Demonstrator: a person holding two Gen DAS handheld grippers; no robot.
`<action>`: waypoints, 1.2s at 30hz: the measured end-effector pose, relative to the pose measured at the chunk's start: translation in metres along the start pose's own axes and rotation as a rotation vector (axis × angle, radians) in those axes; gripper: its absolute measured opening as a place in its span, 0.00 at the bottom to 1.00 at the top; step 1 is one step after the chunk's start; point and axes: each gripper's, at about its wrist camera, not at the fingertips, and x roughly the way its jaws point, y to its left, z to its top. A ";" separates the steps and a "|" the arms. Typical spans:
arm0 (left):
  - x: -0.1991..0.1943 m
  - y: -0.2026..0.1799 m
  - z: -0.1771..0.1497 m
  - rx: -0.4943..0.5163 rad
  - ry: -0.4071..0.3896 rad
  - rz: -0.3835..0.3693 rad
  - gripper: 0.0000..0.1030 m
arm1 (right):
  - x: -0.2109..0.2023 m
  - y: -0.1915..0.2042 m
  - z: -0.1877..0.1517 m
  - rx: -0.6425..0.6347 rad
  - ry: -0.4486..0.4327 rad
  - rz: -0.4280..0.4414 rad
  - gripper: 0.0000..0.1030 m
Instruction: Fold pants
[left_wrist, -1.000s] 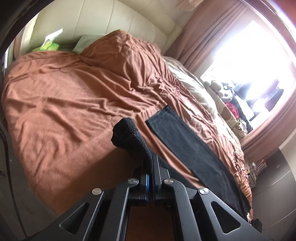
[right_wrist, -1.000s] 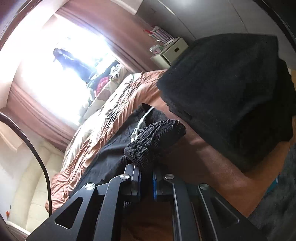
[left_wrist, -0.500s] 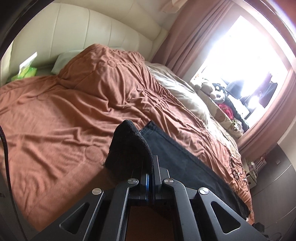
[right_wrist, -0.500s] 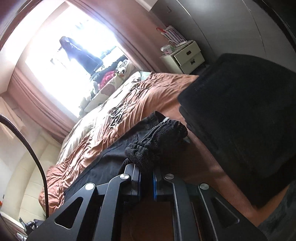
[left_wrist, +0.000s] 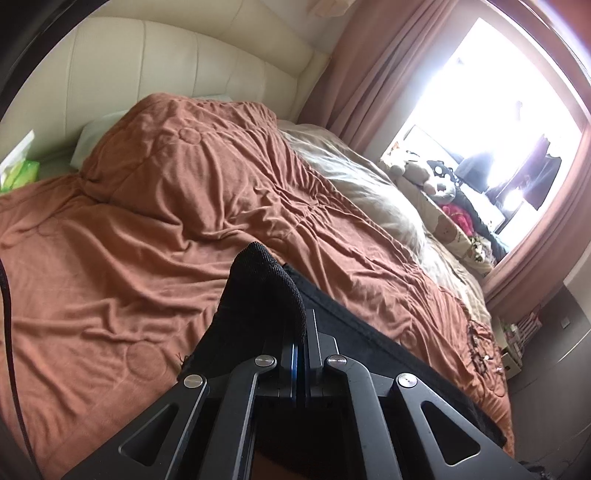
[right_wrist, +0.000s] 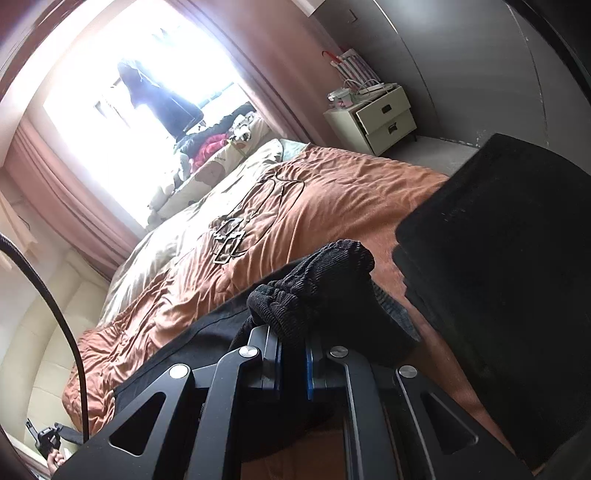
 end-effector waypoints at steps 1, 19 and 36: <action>0.007 -0.005 0.003 0.014 0.001 0.008 0.02 | 0.005 0.002 0.002 -0.002 0.003 -0.006 0.05; 0.161 -0.035 0.034 0.047 0.139 0.115 0.02 | 0.122 0.036 0.043 -0.019 0.107 -0.140 0.06; 0.284 -0.045 0.032 0.040 0.231 0.193 0.02 | 0.213 0.046 0.059 -0.065 0.164 -0.255 0.06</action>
